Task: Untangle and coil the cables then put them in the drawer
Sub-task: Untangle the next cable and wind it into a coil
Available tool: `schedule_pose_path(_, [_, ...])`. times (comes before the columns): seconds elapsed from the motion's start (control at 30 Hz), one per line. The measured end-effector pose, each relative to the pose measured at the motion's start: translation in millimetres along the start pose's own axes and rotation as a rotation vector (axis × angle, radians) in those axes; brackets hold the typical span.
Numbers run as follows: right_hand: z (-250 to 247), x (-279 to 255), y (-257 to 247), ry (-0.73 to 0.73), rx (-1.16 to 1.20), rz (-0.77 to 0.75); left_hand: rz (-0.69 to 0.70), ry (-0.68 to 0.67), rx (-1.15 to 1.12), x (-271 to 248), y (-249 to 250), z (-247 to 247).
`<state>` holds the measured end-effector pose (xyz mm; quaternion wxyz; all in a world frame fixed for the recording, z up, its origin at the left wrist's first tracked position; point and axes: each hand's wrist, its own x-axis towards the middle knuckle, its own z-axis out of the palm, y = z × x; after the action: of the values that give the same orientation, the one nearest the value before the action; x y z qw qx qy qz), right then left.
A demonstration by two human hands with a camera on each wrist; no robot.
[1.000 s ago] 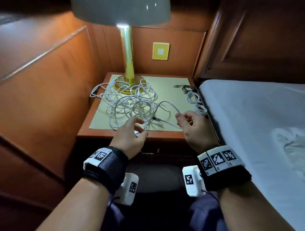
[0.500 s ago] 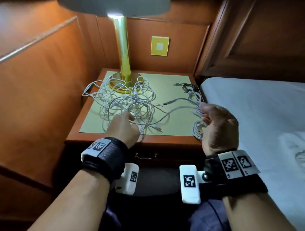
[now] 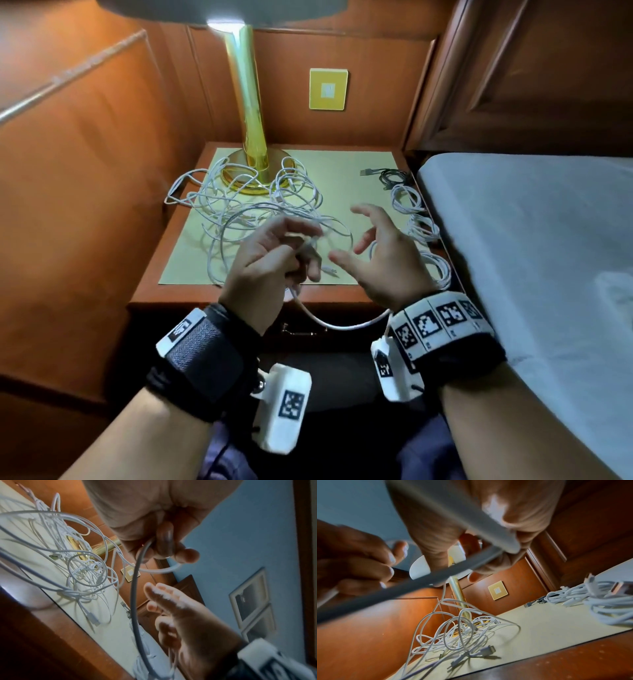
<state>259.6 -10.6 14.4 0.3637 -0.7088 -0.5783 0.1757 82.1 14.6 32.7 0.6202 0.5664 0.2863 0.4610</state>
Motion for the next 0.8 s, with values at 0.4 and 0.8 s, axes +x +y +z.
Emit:
schedule_pose_path(0.4, [28.8, 16.6, 0.1, -0.067, 0.233, 0.052, -0.086, -0.094, 0.185, -15.9, -1.6, -17.1])
schedule_pose_path(0.8, [12.8, 21.9, -10.6, 0.211, 0.575, -0.11, -0.327, 0.157, 0.138, 8.0, -14.5, -30.6])
